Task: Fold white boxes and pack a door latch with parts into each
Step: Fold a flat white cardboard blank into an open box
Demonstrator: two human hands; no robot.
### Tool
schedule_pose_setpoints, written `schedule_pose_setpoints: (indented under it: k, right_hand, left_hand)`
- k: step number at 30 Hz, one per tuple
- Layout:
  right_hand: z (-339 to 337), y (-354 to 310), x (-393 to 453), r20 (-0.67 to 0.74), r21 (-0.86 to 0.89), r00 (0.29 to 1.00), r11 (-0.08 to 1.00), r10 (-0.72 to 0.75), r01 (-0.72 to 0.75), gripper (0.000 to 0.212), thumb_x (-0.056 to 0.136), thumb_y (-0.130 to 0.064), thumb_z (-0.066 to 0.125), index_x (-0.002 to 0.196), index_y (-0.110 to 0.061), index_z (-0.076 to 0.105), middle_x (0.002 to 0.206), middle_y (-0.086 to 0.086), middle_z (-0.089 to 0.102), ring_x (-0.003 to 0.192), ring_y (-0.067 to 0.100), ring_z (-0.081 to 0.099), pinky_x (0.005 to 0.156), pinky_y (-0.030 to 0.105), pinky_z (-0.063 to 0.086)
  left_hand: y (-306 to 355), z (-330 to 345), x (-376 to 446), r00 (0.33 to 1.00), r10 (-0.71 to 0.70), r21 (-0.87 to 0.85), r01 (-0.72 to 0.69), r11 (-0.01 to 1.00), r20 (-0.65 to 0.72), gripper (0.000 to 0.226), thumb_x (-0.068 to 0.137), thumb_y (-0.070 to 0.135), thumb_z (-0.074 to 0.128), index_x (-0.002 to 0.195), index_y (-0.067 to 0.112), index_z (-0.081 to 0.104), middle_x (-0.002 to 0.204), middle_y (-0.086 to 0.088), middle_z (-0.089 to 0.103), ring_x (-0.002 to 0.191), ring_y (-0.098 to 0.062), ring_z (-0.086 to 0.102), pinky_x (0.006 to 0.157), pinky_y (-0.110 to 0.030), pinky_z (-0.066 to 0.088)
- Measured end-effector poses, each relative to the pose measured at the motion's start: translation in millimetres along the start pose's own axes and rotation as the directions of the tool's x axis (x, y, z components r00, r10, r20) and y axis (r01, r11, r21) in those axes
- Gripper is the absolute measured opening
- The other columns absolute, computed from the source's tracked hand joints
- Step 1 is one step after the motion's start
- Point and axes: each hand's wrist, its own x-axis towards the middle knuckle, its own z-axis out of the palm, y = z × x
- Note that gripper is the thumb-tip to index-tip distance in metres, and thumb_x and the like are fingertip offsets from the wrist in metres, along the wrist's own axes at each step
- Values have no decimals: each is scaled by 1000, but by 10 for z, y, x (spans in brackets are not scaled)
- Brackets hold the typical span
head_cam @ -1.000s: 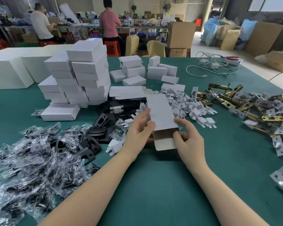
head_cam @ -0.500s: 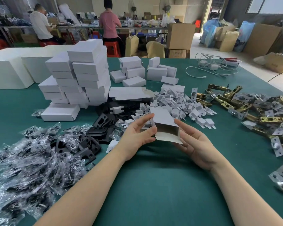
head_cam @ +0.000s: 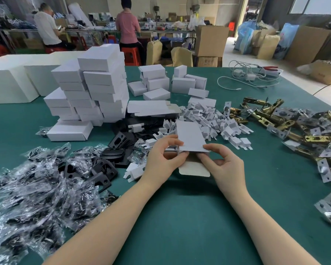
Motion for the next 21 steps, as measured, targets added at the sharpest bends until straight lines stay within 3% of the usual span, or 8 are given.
schedule_pose_setpoints:
  k: [2, 4, 6, 8, 10, 13, 18, 21]
  right_hand:
    - [18, -2, -17, 5, -43, 996, 995, -94, 94, 33, 91, -17, 67, 96, -50, 63, 87, -17, 70, 50, 6, 54, 54, 12, 41]
    - [7, -2, -27, 38, -102, 975, 969, -221, 224, 42, 93, -1, 58, 102, -42, 61, 90, -17, 69, 63, 3, 58, 61, 11, 43]
    - [0, 38, -23, 118, -150, 945, 935, -306, 322, 50, 84, 14, 57, 99, -34, 63, 105, -17, 67, 101, 1, 64, 80, 18, 51]
    - [4, 70, -14, 187, -203, 928, 912, -321, 357, 46, 75, 18, 64, 96, -22, 70, 120, -17, 61, 127, 5, 53, 95, 26, 49]
    - [-6, 87, -1, 202, -248, 934, 908, -293, 338, 41, 73, 14, 73, 97, -19, 75, 127, -7, 61, 129, 0, 47, 101, 24, 45]
    - [-52, 71, 8, 195, -287, 924, 882, -329, 374, 35, 72, 9, 78, 95, -17, 77, 136, -6, 52, 118, -7, 46, 95, 5, 36]
    - [-90, -14, -6, 265, -346, 894, 829, -362, 439, 33, 73, 6, 80, 96, -17, 77, 139, -12, 47, 112, 5, 55, 83, 26, 48]
    - [-102, -35, 6, 293, -328, 883, 829, -366, 453, 31, 75, 4, 79, 96, -17, 78, 134, -12, 49, 109, 5, 57, 86, 24, 47]
  left_hand:
    - [9, -14, 9, 999, -23, -35, 22, 999, -25, 18, 75, 25, 75, 83, 40, 68, 128, 14, 59, 89, -14, 70, 69, -15, 50]
    - [12, -26, 20, 997, -68, -82, 64, 995, -43, 15, 74, 29, 76, 83, 40, 69, 129, 18, 59, 82, -10, 71, 69, -18, 51]
    - [11, -36, 32, 994, -90, -119, 81, 990, -70, 14, 73, 31, 77, 82, 40, 72, 127, 22, 61, 92, -11, 70, 76, -23, 55]
    - [8, -41, 42, 994, -87, -132, 78, 988, -64, 16, 77, 24, 79, 82, 38, 74, 124, 26, 62, 107, -13, 67, 85, -28, 55]
    - [5, -41, 38, 995, -92, -126, 89, 988, -24, 23, 83, 13, 77, 82, 36, 75, 125, 26, 61, 108, -16, 67, 86, -27, 54]
    - [20, -45, 20, 995, -93, -110, 96, 989, 25, 23, 85, 4, 73, 87, 28, 74, 131, 21, 58, 99, -9, 69, 78, -17, 51]
    - [49, -61, 20, 994, -97, -106, 101, 989, 46, 22, 86, 2, 71, 88, 24, 73, 134, 15, 57, 103, -7, 68, 80, -17, 51]
    - [55, -65, 23, 993, -110, -117, 115, 986, 50, 27, 86, 3, 72, 83, 29, 75, 131, 20, 59, 108, -10, 67, 84, -23, 52]
